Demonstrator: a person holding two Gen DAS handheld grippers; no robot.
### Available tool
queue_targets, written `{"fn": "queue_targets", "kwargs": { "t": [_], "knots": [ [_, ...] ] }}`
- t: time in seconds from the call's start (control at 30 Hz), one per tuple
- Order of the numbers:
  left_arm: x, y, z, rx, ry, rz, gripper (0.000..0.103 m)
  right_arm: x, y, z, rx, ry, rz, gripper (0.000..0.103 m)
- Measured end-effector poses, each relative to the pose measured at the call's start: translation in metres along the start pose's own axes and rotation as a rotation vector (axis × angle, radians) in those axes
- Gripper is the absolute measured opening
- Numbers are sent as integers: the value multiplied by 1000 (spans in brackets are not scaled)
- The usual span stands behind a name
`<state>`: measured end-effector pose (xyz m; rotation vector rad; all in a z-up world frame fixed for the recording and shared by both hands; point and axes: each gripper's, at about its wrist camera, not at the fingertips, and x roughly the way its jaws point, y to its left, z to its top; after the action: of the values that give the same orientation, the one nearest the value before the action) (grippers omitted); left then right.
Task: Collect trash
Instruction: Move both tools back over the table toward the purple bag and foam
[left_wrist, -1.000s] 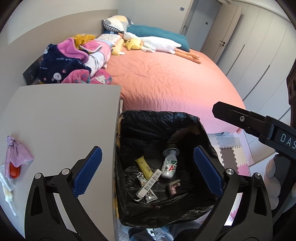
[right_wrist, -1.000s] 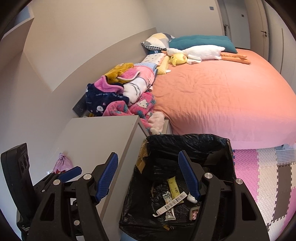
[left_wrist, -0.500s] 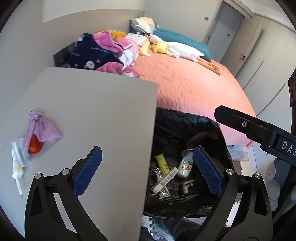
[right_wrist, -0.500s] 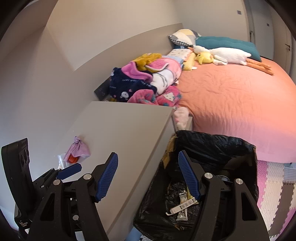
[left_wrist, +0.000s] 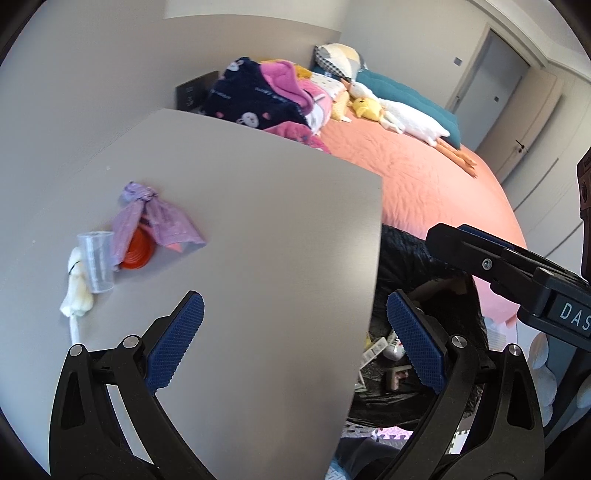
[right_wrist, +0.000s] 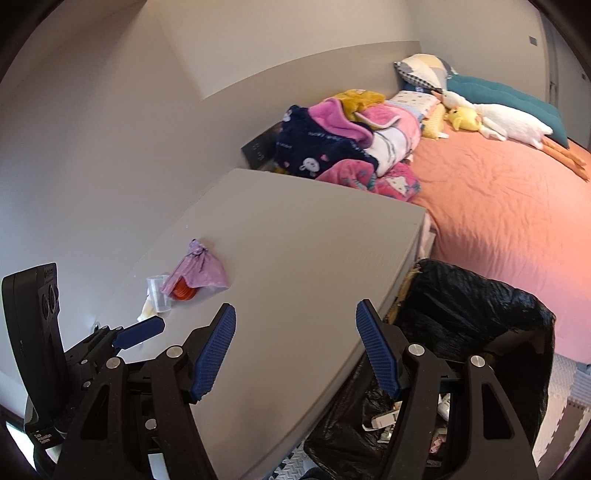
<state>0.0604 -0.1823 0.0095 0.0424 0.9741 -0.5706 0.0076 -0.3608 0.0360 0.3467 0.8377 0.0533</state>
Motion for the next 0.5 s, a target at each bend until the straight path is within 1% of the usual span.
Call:
{"fn": "queue_targets", "kwargs": {
  "t": [0.27,0.5],
  "knots": [
    [-11,43,-12,-94,-11,61,96,25,31,4,-69,34,56,69],
    [-15,77,-22,-154,-10,119,96,53,59,5,-116,71,116,69]
  ]
}}
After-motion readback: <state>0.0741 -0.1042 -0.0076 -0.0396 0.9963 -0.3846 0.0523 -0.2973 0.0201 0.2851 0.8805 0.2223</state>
